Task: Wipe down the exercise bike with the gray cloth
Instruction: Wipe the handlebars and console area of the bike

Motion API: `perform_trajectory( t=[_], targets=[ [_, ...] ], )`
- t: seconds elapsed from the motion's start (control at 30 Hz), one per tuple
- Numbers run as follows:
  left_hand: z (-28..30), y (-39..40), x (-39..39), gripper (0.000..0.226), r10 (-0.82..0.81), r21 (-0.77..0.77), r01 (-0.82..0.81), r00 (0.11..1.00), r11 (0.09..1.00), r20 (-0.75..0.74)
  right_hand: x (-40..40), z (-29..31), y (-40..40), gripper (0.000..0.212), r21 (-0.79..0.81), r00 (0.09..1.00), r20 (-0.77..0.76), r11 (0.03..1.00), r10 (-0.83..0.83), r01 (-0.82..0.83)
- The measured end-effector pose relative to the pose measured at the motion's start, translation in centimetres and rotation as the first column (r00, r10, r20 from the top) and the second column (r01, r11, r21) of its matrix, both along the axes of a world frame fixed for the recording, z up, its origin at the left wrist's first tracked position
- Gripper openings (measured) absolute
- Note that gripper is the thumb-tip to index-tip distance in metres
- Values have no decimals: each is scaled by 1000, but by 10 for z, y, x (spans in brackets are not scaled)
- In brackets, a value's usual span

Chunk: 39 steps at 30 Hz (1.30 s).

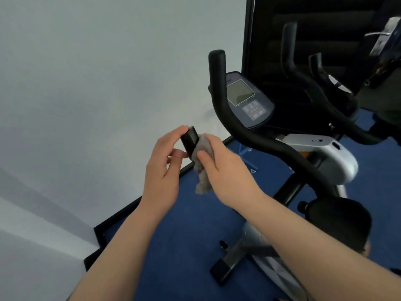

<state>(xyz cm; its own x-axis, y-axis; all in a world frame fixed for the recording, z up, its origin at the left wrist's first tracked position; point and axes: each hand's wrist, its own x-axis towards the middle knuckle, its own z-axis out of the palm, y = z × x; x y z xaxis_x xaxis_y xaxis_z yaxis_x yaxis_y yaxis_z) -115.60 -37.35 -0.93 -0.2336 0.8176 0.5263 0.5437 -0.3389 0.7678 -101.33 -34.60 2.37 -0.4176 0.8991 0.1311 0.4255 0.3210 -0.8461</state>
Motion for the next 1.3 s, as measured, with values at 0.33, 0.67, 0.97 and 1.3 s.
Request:
perform_trajectory(
  t=[0.33,0.67,0.97,1.3],
  targets=[
    [8,-4,-2,55,-53,-48,55,998,997,25,-12,0,6,25,0,973,-228,999,-40,41],
    [21,-3,-10,55,-24,-123,40,992,992,124,-5,2,0,20,94,998,-54,994,-43,48],
    [11,-9,12,61,2,-98,18,978,995,207,15,7,28,24,-285,964,-162,925,212,-252],
    [6,-5,34,36,94,-36,-87,956,996,278,33,-8,16,14,-82,951,109,956,289,-281]
  ],
)
